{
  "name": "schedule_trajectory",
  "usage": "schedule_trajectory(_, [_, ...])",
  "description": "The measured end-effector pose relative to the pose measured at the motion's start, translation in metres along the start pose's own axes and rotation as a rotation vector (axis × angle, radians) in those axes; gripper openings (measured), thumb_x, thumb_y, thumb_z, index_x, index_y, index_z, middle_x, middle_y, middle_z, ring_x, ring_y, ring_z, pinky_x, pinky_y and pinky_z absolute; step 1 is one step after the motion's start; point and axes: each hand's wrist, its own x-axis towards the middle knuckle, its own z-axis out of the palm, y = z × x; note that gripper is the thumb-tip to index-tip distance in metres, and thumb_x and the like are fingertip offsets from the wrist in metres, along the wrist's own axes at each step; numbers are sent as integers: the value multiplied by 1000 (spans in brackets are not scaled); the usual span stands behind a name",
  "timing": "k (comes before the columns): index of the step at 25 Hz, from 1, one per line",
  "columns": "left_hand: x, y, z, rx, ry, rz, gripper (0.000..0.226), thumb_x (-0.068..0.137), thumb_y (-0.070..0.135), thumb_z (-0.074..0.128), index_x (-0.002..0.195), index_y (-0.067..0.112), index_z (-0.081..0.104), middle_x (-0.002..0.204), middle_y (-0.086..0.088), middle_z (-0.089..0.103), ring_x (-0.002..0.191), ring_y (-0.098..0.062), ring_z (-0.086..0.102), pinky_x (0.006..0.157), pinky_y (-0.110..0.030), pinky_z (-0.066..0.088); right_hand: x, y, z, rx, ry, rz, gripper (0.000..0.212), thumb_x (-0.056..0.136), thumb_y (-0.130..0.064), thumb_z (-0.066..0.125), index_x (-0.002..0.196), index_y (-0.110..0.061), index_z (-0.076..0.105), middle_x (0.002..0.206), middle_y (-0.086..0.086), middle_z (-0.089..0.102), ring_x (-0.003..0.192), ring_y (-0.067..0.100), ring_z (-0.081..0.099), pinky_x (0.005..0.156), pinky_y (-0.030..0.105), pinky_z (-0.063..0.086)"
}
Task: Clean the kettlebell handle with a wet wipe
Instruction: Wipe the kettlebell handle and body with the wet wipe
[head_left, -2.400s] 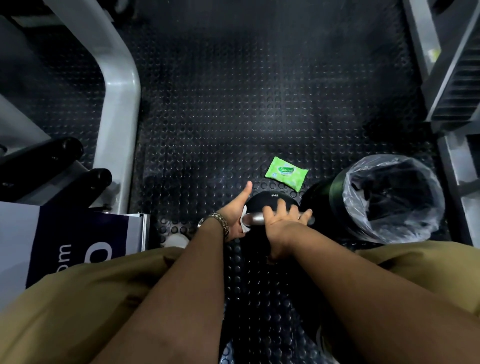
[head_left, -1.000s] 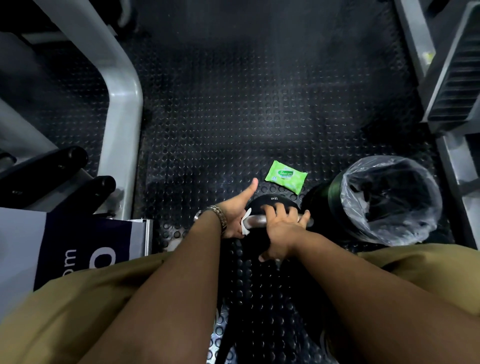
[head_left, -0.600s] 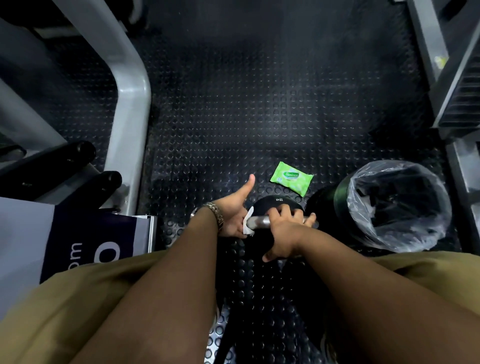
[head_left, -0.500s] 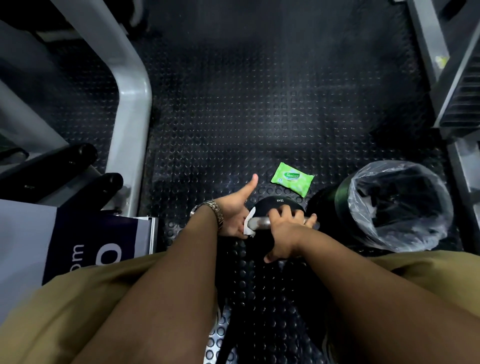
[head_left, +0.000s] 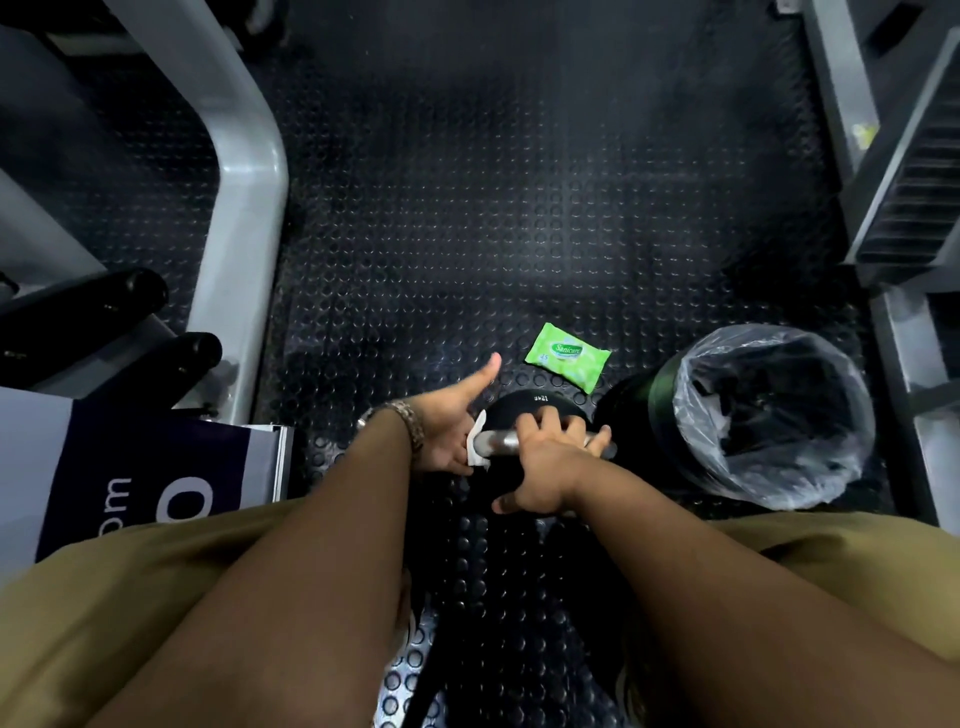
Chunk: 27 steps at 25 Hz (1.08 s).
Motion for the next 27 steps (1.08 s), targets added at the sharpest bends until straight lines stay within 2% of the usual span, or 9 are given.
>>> schedule_trajectory(4, [-4, 6, 3, 75, -18, -24, 113, 64, 106, 33, 109, 10, 73, 111, -9, 73, 105, -24, 67, 107, -37, 48, -1, -1, 1, 3, 14, 1, 100, 64, -69, 82, 138, -24, 32, 146, 4, 25, 140, 40, 22, 114, 77, 3])
schedule_trajectory(7, [34, -18, 13, -35, 215, 22, 106, 58, 105, 48, 117, 22, 74, 103, -5, 77, 85, -22, 71, 83, -33, 56, -2, -1, 1, 11, 23, -7, 99, 66, -67, 81, 140, -24, 31, 149, 4, 23, 141, 40, 20, 114, 78, 1])
schedule_trajectory(9, [54, -28, 14, -20, 320, 22, 120, 42, 108, 53, 133, 31, 66, 119, -10, 75, 100, -30, 72, 100, -41, 51, -3, 0, 2, 9, 20, -12, 99, 67, -67, 81, 141, -24, 30, 151, 5, 21, 143, 41, 18, 113, 78, -1])
schedule_trajectory(11, [43, -20, 18, 13, 282, -19, 126, 46, 108, 52, 135, 20, 66, 122, -19, 73, 93, -31, 74, 92, -41, 57, -4, 1, 1, 8, 14, -5, 101, 65, -67, 81, 141, -24, 30, 150, 4, 22, 142, 41, 19, 113, 79, -1])
schedule_trajectory(13, [13, 0, 17, 30, 132, -42, 109, 63, 104, 42, 95, 7, 79, 83, -16, 76, 57, -19, 65, 60, -28, 53, -4, 0, 1, 4, 18, -2, 103, 64, -67, 81, 142, -24, 28, 151, 4, 22, 142, 40, 19, 112, 79, 0])
schedule_trajectory(14, [-1, 10, 14, 36, 38, -63, 104, 67, 103, 37, 83, 8, 77, 72, -9, 71, 54, -17, 61, 57, -25, 51, -4, -1, 1, 3, 16, 0, 104, 65, -67, 81, 142, -24, 28, 151, 5, 22, 142, 40, 19, 112, 80, 0])
schedule_trajectory(18, [-20, 34, 9, 104, -59, -102, 113, 62, 106, 40, 108, 5, 64, 89, -3, 69, 71, -17, 62, 81, -30, 49, -5, -2, -1, 18, 24, 1, 97, 67, -65, 81, 140, -25, 30, 148, 6, 24, 141, 40, 21, 111, 80, 0])
schedule_trajectory(22, [-12, 30, 24, 58, 47, -58, 94, 74, 97, 42, 114, 14, 64, 79, 2, 69, 57, -10, 65, 62, -27, 55, -4, -2, 1, 27, 39, 3, 94, 68, -66, 80, 139, -26, 33, 146, 4, 26, 141, 39, 21, 112, 79, 0])
schedule_trajectory(27, [14, -7, 28, -141, 170, 19, 95, 68, 100, 44, 107, 17, 69, 95, -5, 75, 68, -20, 65, 70, -34, 51, -4, -2, 1, 21, 41, 3, 96, 68, -65, 80, 141, -25, 32, 149, 4, 23, 141, 39, 20, 113, 78, -1])
